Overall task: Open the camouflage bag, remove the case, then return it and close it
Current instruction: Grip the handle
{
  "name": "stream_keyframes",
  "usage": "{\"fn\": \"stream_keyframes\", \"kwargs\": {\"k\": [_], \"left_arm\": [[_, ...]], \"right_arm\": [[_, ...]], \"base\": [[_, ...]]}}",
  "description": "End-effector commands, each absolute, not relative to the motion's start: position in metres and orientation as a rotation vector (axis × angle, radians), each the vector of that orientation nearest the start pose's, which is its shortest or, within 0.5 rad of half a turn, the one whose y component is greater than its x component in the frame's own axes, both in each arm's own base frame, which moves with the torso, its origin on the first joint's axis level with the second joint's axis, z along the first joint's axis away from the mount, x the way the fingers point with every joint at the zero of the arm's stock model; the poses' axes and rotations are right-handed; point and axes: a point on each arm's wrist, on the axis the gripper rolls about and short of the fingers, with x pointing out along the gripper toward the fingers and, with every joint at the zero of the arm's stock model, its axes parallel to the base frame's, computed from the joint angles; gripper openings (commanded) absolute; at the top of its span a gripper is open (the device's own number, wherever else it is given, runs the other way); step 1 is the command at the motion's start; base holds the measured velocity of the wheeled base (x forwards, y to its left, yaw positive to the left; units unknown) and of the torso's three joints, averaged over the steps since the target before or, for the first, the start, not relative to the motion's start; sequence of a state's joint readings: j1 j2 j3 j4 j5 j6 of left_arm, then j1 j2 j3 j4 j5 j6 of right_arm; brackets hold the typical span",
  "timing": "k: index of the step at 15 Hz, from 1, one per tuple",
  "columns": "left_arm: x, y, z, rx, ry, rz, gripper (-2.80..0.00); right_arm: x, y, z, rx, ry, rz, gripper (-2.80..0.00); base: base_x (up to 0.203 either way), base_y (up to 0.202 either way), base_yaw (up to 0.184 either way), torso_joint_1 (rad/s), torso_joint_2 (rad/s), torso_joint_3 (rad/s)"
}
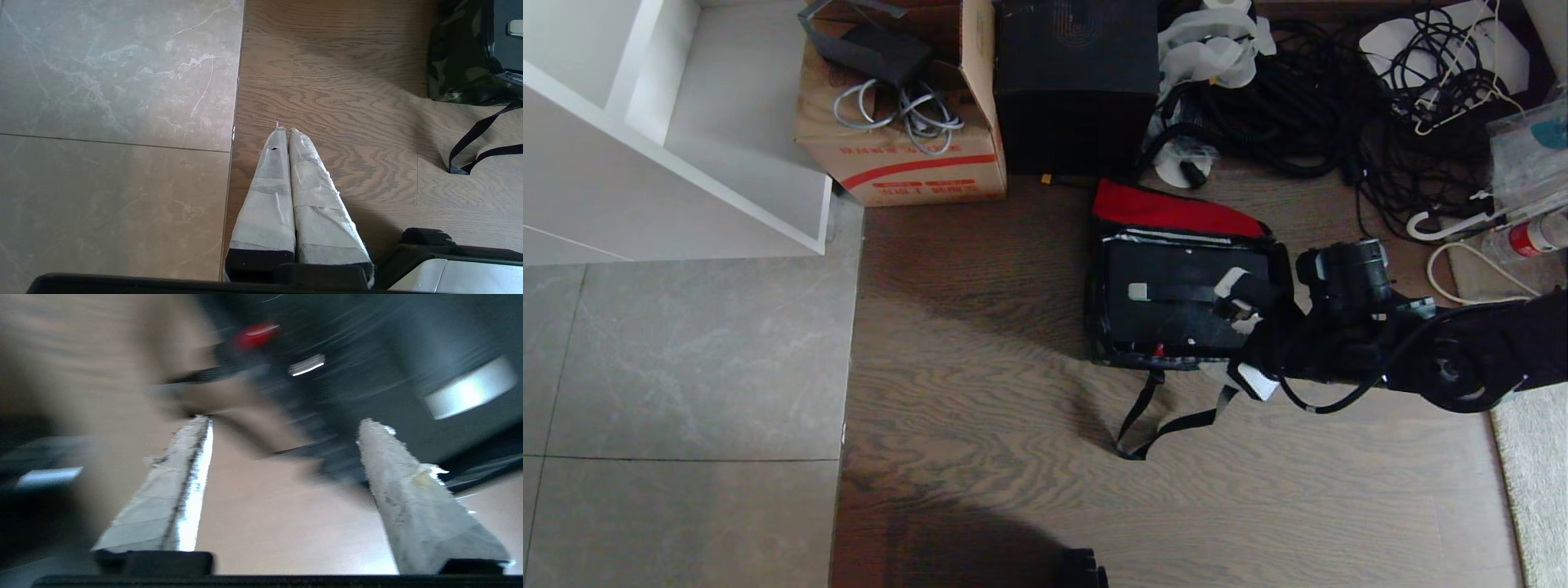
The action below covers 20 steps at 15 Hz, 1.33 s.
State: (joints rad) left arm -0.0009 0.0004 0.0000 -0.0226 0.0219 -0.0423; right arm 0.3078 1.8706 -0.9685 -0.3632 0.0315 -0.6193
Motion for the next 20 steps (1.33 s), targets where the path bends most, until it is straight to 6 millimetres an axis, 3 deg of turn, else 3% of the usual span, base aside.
{"fn": "stream_keyframes", "kwargs": {"k": [1,4,7,12,16,20], "left_arm": [[-0.022,0.001,0.075,-0.043,-0.014,0.023,-2.8],[-0.022,0.001,0.076,-0.043,-0.015,0.02,-2.8],[-0.022,0.001,0.075,-0.043,-0.014,0.021,-2.8],[-0.022,0.0,0.076,-0.043,-0.016,0.021,-2.8],[-0.022,0.001,0.075,-0.043,-0.014,0.02,-2.8],[-0.022,0.001,0.075,-0.043,-0.015,0.02,-2.8]], "right_arm": [[0.345,0.108,0.145,-0.964,0.267,0.27,0.0],[0.358,0.115,0.145,-1.152,0.141,0.065,0.0],[0.36,0.124,0.131,-1.21,0.126,0.093,0.0],[0.366,0.132,0.128,-1.28,0.016,0.043,0.0],[0.374,0.136,0.11,-1.389,-0.072,-0.026,0.0],[0.374,0.136,0.089,-1.411,-0.035,0.003,0.0]], "base": [[0.0,0.0,0.0,0.0,0.0,0.0],[0.0,0.0,0.0,0.0,0.0,0.0],[0.0,0.0,0.0,0.0,0.0,0.0],[0.0,0.0,0.0,0.0,0.0,0.0],[0.0,0.0,0.0,0.0,0.0,0.0],[0.0,0.0,0.0,0.0,0.0,0.0]]}}
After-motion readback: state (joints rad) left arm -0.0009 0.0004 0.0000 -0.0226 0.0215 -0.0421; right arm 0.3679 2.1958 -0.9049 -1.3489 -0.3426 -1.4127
